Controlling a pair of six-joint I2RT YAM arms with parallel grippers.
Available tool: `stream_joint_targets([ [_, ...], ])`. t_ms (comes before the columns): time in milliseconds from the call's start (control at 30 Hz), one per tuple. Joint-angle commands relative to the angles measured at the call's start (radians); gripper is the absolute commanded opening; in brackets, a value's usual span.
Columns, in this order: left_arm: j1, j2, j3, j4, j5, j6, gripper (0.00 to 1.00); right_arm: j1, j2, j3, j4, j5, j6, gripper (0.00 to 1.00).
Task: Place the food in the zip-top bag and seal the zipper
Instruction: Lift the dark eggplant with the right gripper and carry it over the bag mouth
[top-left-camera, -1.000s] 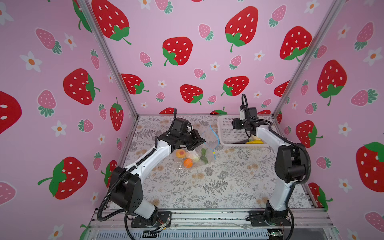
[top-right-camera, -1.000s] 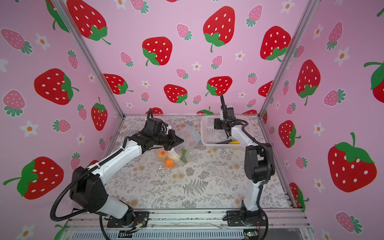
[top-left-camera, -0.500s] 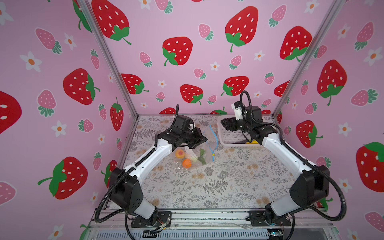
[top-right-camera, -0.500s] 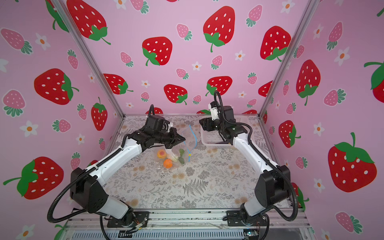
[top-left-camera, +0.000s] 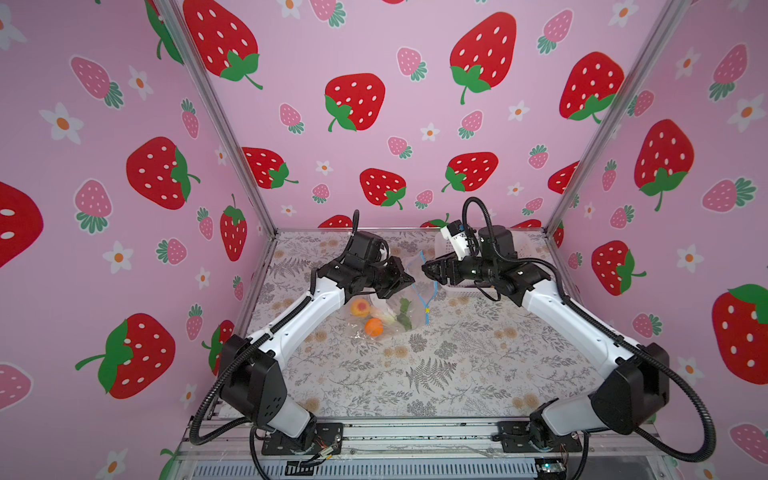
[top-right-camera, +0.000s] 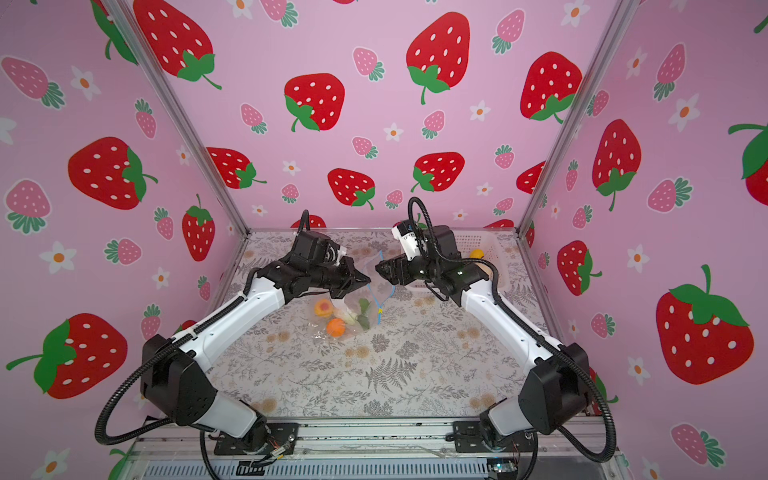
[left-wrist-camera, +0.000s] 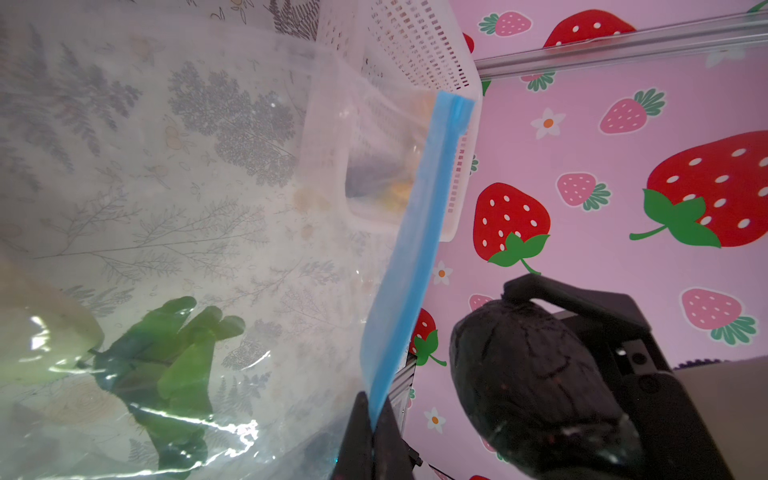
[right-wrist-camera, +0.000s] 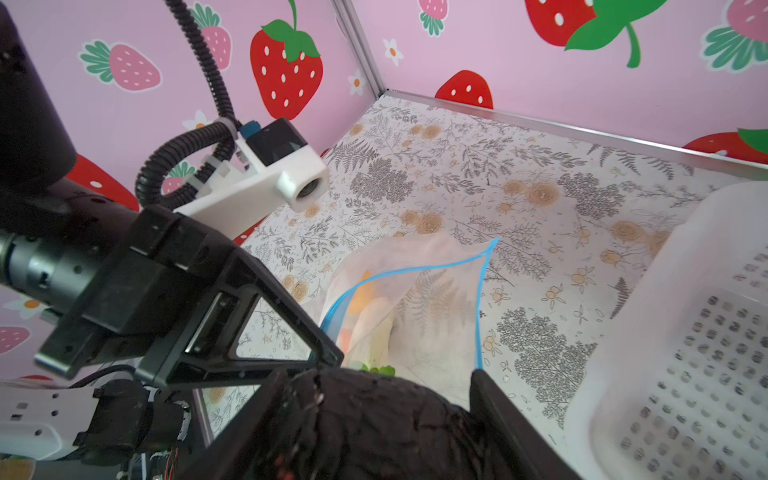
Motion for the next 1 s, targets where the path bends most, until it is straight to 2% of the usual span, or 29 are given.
stream_joint_targets([
  [0,-0.007,0.006,0.025,0.004,-0.014,-0.004,0.00,0.012,0.029,-0.007,0.007,-0.054,-0.011,0.59],
  [367,-0.006,0.011,0.026,0.009,-0.007,-0.002,0.00,0.021,0.076,-0.012,0.008,-0.058,-0.014,0.59],
  [967,-0.005,-0.009,0.028,0.010,-0.006,-0.002,0.00,0.021,0.132,-0.014,-0.027,0.021,-0.034,0.59],
])
